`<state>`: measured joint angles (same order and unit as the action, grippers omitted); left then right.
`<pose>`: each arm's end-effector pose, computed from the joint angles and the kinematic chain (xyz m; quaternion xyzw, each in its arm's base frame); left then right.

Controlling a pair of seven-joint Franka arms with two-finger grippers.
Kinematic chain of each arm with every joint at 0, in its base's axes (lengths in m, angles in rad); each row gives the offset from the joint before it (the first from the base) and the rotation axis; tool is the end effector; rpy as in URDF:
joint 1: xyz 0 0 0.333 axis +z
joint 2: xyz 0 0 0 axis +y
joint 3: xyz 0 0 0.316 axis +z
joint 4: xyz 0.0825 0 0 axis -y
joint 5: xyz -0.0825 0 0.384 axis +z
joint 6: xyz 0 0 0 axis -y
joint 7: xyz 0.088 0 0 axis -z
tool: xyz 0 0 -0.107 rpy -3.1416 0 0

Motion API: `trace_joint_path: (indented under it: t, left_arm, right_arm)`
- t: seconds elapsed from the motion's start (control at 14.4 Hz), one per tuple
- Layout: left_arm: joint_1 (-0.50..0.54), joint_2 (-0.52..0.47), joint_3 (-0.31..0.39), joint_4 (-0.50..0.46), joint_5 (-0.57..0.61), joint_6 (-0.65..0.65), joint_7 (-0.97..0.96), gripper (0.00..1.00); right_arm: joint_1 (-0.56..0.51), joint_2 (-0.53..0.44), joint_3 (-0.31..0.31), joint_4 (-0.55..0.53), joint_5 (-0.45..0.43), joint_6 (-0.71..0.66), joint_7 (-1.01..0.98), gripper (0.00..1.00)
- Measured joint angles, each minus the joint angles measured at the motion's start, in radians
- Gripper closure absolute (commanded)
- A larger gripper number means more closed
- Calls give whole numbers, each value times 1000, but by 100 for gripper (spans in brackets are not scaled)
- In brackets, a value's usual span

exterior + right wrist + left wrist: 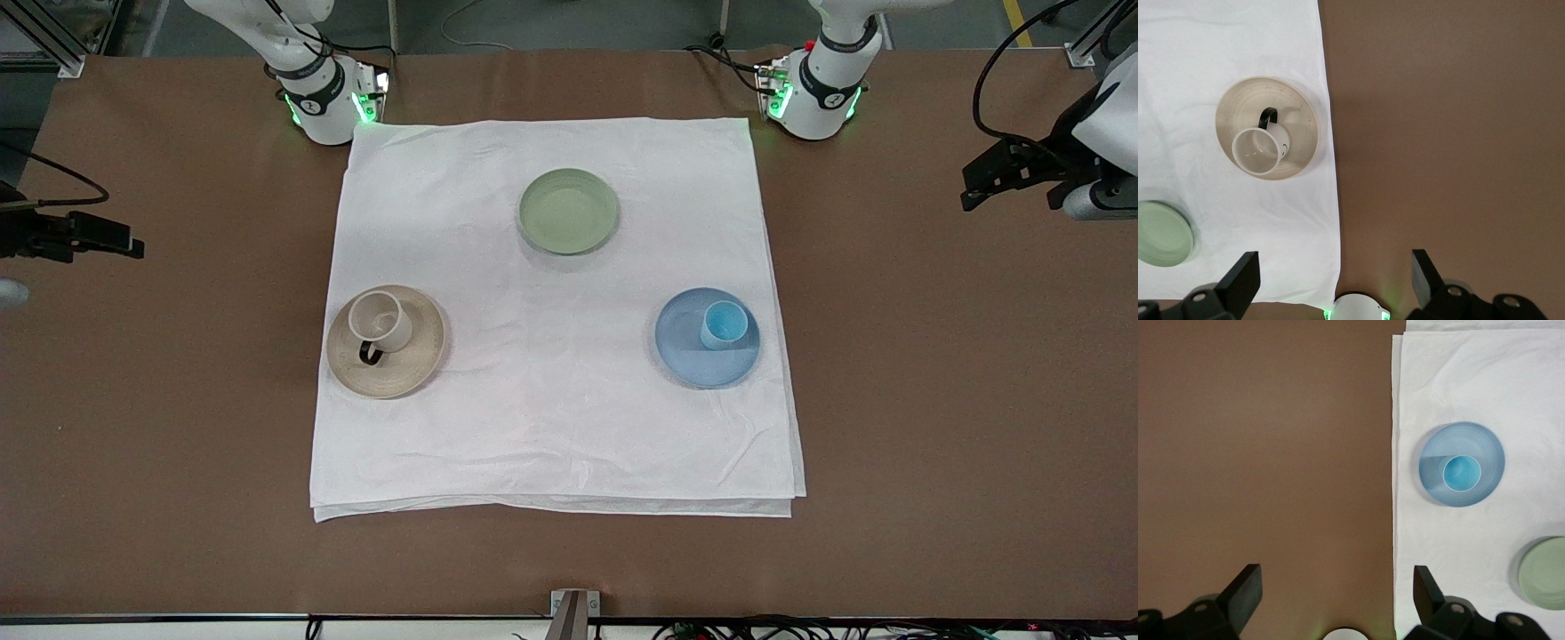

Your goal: Place blue cup in blue plate and white mug in gray plate

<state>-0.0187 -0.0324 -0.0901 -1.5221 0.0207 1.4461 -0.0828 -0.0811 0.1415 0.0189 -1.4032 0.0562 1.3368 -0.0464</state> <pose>0.5286 -0.0562 0.6541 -0.9996 0.0119 0.0206 0.0138 0.5712 -0.0294 0.6041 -0.9942 0.0042 0.1020 0.0348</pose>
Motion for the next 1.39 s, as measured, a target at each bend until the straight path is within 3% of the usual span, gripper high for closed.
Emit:
trace_joint_path:
  t: [0.21, 0.62, 1.39]
  left_arm:
    - [-2, -22, -16, -27, 0, 1, 0, 0]
    - [-2, -35, -15, -38, -3, -10, 2, 0]
    - [-2, -35, -12, -35, -3, -11, 6, 0]
  right_arm:
    - [49, -103, 0, -69, -23, -7, 50, 0]
    - [51, -265, -33, -183, -26, -8, 53, 0]
    - [51, -299, -31, -200, -25, 43, 21, 0]
